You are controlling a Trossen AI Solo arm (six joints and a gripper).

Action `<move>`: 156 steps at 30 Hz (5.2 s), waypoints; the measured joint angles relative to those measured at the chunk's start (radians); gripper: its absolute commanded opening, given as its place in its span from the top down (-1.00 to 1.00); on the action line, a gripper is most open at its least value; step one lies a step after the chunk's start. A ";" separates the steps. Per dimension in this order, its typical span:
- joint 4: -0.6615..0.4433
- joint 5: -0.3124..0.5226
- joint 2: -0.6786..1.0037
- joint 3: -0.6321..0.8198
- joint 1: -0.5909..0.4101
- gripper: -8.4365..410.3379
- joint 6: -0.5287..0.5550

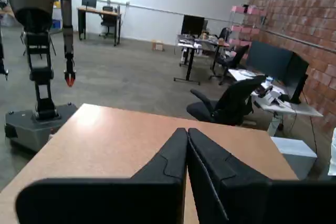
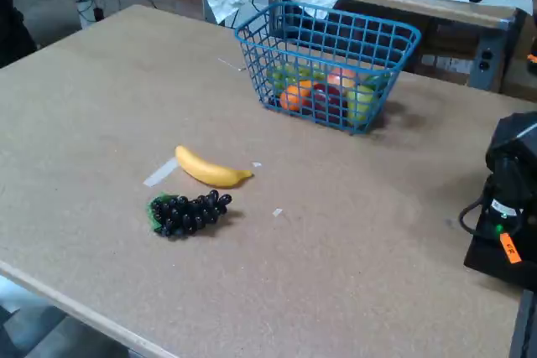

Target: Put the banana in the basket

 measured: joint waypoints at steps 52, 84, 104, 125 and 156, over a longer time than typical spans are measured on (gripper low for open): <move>-0.535 -0.064 0.967 0.846 0.059 -0.05 -0.081; -0.670 -0.071 0.970 0.572 0.153 -0.33 0.064; -0.443 -0.071 0.970 0.401 0.157 -0.33 0.109; -0.400 -0.071 1.098 0.449 0.137 -0.33 0.157; -0.378 -0.074 1.244 0.501 0.130 -0.33 0.167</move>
